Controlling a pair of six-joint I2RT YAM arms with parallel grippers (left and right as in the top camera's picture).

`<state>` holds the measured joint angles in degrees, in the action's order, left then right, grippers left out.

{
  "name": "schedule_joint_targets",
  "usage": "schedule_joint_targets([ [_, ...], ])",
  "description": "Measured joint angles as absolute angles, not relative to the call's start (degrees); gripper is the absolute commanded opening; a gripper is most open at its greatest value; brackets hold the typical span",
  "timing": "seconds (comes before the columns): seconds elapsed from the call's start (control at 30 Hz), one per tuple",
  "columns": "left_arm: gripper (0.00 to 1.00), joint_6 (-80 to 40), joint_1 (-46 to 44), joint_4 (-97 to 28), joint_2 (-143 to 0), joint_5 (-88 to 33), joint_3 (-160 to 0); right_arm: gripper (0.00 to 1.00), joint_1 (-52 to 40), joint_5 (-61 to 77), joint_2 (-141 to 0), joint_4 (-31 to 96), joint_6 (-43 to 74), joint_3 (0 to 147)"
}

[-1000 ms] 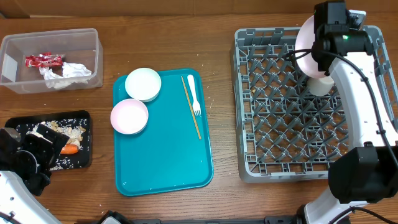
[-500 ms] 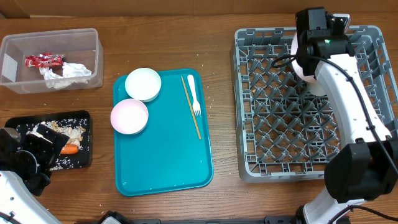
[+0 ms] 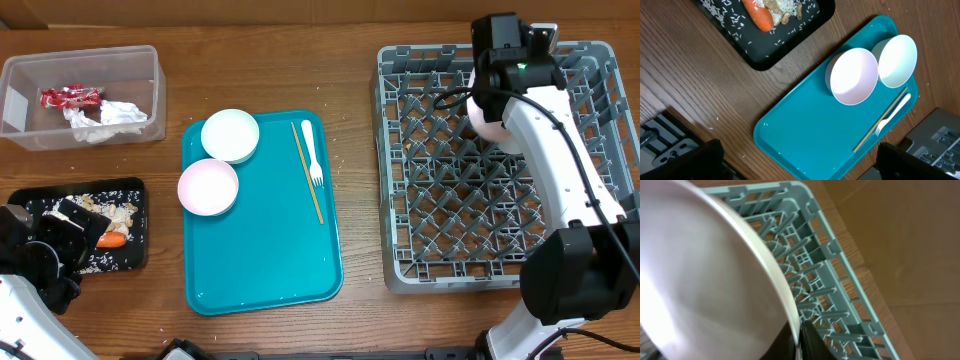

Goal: Sort waste into correct bins and load items into the dishwasher rack
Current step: 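Lift the pink plate into the gray rack, stand it upright, release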

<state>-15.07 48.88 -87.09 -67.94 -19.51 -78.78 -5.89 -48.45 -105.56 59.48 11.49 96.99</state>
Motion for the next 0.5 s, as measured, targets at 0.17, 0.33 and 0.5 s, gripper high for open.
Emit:
schedule_joint_targets([
  [0.17, 1.00, -15.07, 48.88, -87.00, -67.94, -19.51, -78.78, 1.00, -9.06, -47.11, -105.56, 60.40, 11.57, 96.99],
  [0.33, 1.00, -15.07, 48.88, -87.02, -67.94, -19.51, -78.78, 1.00, -13.74, -45.12, -105.60, 64.10, 11.57, 97.86],
  [0.5, 1.00, -15.07, 48.90, -87.00, -67.94, -19.51, -78.76, 1.00, -18.46, -37.91, -106.13, 71.20, 11.79, 105.73],
])
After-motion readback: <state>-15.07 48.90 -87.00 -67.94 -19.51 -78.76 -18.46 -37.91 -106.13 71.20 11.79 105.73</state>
